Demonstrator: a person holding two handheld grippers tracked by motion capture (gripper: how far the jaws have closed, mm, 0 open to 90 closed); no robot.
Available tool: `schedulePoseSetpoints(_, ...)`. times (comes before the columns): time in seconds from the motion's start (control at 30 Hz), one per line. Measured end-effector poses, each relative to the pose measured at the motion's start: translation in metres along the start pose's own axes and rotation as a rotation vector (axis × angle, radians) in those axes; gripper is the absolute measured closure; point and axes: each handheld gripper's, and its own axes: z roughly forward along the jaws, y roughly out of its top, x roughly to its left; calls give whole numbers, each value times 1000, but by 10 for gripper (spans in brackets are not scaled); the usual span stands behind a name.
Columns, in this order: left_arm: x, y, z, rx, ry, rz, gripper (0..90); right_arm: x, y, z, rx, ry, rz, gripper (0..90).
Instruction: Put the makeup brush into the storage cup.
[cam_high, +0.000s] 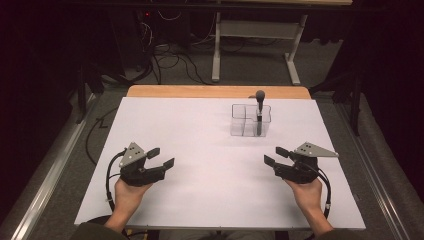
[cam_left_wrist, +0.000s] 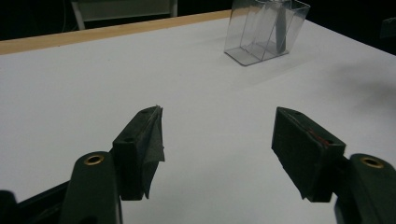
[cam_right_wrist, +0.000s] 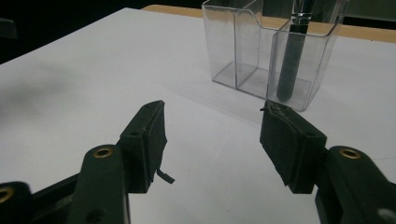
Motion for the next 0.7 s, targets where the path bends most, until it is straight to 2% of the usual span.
schedulePoseSetpoints(0.33, 1, 0, 1, 13, -10, -14, 329, 2, -4, 3, 6, -9, -21, 409)
schedulePoseSetpoints(0.5, 1, 0, 1, 14, -14, -16, 327, 2, -6, 2, -3, -18, -9, 395)
schedulePoseSetpoints(0.6, 1, 0, 0, 11, -17, -18, 327, 2, -8, 0, -3, -43, -31, 390)
schedulePoseSetpoints(0.7, 2, 0, 0, 10, -21, -20, 325, 4, -11, -1, -9, -52, -23, 380)
